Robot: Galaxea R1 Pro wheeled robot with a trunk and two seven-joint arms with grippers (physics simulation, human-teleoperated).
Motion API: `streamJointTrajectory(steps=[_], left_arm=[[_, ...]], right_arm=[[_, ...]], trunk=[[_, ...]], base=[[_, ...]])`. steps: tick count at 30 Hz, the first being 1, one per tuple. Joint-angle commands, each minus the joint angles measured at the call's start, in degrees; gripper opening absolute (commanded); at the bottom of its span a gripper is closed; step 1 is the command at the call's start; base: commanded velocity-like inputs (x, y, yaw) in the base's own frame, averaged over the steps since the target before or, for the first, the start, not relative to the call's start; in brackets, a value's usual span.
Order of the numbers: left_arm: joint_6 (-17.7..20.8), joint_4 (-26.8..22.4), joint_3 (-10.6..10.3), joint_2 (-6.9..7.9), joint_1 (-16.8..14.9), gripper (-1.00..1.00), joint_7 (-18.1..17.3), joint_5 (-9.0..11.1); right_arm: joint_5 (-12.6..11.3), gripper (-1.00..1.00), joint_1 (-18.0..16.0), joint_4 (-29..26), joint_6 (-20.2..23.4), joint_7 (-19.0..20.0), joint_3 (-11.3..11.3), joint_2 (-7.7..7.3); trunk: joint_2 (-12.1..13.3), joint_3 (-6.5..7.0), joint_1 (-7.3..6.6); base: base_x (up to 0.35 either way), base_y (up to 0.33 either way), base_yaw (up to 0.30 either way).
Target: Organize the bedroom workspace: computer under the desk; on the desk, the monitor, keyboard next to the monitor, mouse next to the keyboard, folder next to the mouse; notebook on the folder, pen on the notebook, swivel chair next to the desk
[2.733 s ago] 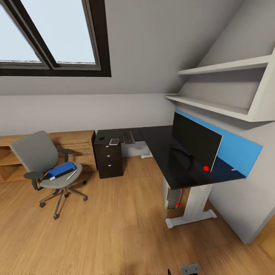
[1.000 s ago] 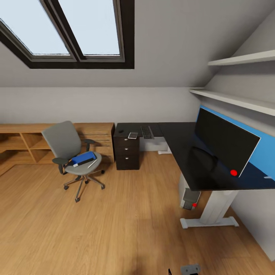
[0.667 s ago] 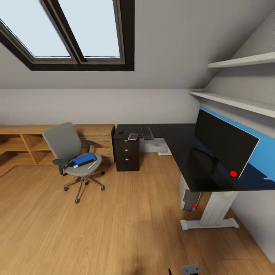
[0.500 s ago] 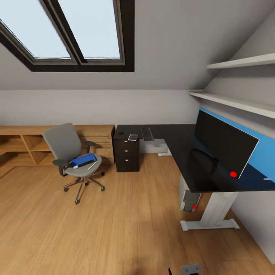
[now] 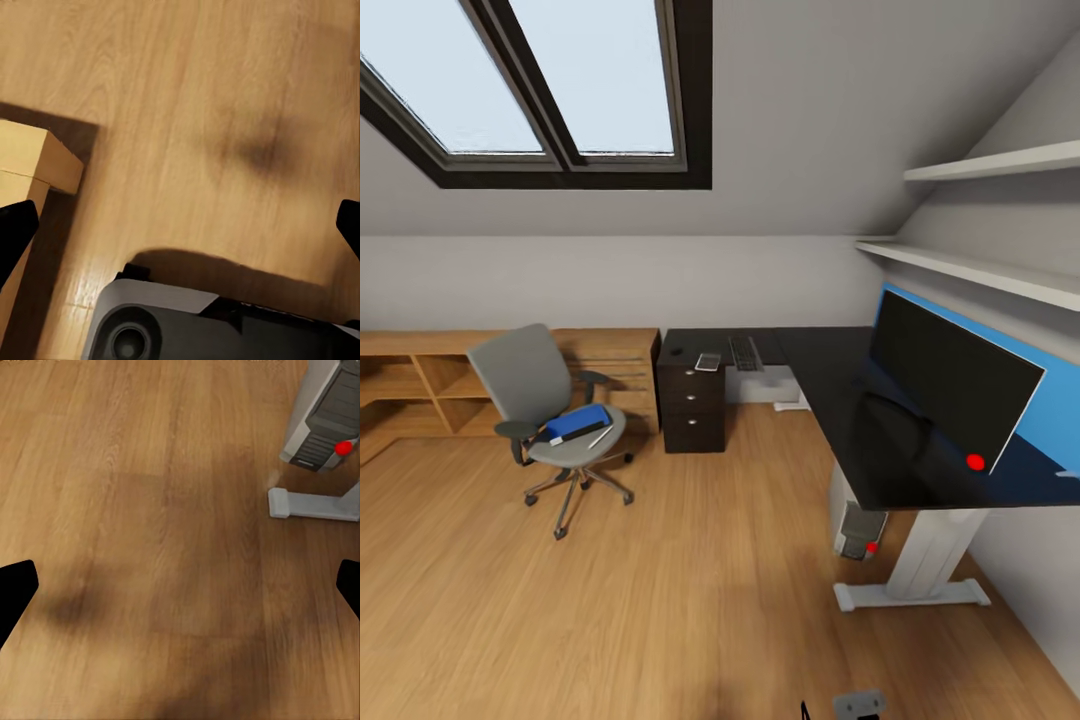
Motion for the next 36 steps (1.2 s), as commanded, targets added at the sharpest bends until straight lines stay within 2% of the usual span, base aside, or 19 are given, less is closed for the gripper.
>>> streamJointTrajectory(steps=[1, 10, 24, 36], left_arm=[[-0.4, 0.1, -0.5, 0.05, 0.0, 1.00, 0.1, 0.6], [-1.0, 0.6, -0.5, 0.01, 0.0, 1.00, 0.0, 0.6], [-1.1, 0.7, -0.6, -0.03, -0.1, 1.00, 0.0, 0.7], [-1.1, 0.7, -0.6, -0.06, -0.1, 1.00, 0.0, 0.7]], right_arm=[[-0.3, 1.00, -0.1, 0.1, -0.1, -0.3, 0.5, 0.01], [-0.2, 1.00, -0.1, 0.1, -0.1, -0.3, 0.5, 0.06], [-0.1, 1.00, -0.1, 0.2, -0.3, -0.3, 0.5, 0.05], [0.1, 1.00, -0.1, 1.5, -1.8, -0.2, 0.5, -0.02]], trunk=[[-0.1, -0.12, 0.06], [-0.1, -0.13, 0.06], [-0.1, -0.58, 0.06], [-0.1, -0.61, 0.06]], base=[[0.273, 0.000, 0.000], [0.321, 0.000, 0.003], [0.335, 0.000, 0.087], [0.335, 0.000, 0.005]])
